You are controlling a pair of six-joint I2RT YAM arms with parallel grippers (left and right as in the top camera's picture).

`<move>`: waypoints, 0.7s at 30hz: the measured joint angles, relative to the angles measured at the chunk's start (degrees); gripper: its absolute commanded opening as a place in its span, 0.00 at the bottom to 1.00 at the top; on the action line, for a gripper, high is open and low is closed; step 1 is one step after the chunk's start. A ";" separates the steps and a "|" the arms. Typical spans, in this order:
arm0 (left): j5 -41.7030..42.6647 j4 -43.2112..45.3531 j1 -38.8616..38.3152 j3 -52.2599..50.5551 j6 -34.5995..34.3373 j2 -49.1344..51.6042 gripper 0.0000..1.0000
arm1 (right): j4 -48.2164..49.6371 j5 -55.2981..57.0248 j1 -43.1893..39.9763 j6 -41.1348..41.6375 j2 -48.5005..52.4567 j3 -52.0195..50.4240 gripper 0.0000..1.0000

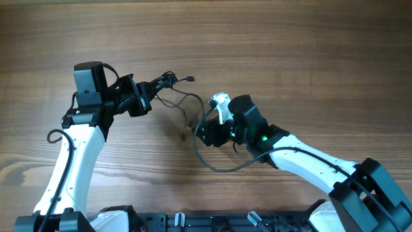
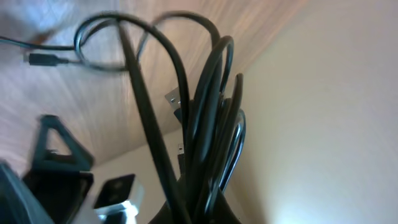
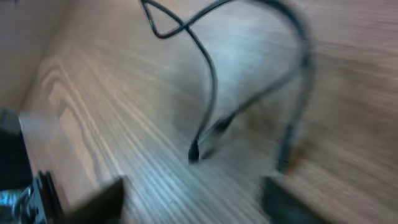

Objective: Untangle cables

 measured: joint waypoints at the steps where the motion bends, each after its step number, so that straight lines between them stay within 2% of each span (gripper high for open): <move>1: -0.11 0.66 0.04 0.00 1.53 0.00 0.04 | 0.00 0.00 -0.83 0.96 -0.24 0.00 1.00; 5: -0.13 3.72 0.04 0.04 11.34 0.00 0.04 | 2.95 -3.45 -5.90 6.49 -2.69 -0.22 1.00; 10: -0.15 4.98 -1.20 0.04 33.35 0.00 0.04 | 17.70 -17.77 -9.99 16.81 -5.22 -0.42 1.00; 12: -0.13 5.05 -3.58 0.04 39.52 0.00 0.04 | 21.03 -20.24 -9.79 21.59 -5.25 -0.44 0.99; 16: -0.02 6.34 -9.42 0.04 45.31 0.00 0.04 | 24.13 -20.79 -9.73 32.44 -5.31 -0.42 0.89; 19: 0.07 10.27 -13.25 0.04 47.10 0.00 0.04 | 24.13 -19.47 -9.73 39.63 -5.31 -0.42 0.75; 21: -0.02 11.93 -14.75 0.04 47.65 0.00 0.04 | 24.11 -19.02 -9.73 41.51 -5.31 -0.42 0.69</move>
